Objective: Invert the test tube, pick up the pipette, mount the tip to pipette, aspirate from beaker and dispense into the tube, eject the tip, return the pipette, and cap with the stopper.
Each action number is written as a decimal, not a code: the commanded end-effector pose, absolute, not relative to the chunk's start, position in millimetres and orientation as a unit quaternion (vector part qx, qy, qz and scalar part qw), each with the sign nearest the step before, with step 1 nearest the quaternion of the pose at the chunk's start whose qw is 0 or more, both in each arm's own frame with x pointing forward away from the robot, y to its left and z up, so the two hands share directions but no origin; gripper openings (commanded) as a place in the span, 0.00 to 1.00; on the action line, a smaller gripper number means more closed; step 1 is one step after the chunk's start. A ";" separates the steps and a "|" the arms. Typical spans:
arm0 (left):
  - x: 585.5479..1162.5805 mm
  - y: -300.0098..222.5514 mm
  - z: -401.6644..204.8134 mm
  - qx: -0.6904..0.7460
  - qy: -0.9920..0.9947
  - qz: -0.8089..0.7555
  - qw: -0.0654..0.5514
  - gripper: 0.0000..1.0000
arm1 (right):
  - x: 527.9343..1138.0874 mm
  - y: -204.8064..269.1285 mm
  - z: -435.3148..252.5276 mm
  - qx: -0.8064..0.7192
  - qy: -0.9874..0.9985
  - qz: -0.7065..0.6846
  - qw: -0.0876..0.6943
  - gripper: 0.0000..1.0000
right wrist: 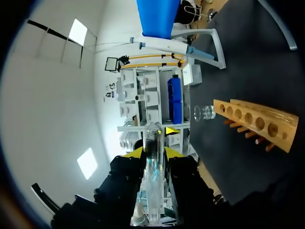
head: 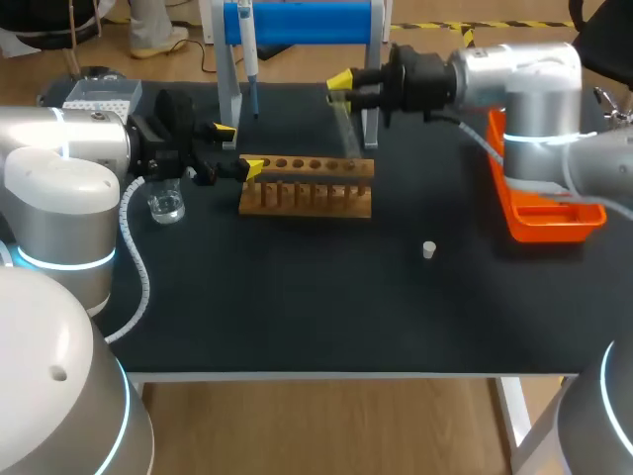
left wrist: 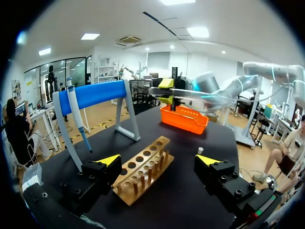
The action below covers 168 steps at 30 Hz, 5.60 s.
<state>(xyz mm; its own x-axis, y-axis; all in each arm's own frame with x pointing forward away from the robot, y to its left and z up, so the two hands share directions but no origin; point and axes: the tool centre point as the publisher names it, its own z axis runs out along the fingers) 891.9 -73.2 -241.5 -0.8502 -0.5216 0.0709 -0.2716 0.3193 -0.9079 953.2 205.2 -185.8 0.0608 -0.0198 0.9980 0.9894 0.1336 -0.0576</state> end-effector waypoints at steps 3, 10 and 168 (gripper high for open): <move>891.5 -72.8 -241.2 -0.247 0.804 -0.528 0.118 1.00 | 944.8 204.1 -184.5 -0.482 -0.515 -0.465 0.535 0.00; 891.5 -72.8 -241.2 -0.247 0.804 -0.528 0.118 1.00 | 946.2 203.2 -184.9 -0.486 -0.511 -0.469 0.532 0.00; 848.2 -236.8 -175.0 0.511 0.507 -0.494 0.487 0.00 | 946.2 203.2 -184.9 -0.486 -0.511 -0.469 0.532 1.00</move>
<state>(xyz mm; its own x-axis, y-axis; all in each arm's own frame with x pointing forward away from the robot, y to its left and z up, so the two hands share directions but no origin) 847.8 -236.4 -174.8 -0.0039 0.0367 -0.9993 0.9999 -0.0115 -0.0043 946.5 203.9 -185.1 0.0380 -0.0037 0.9993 0.9954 0.0879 -0.0375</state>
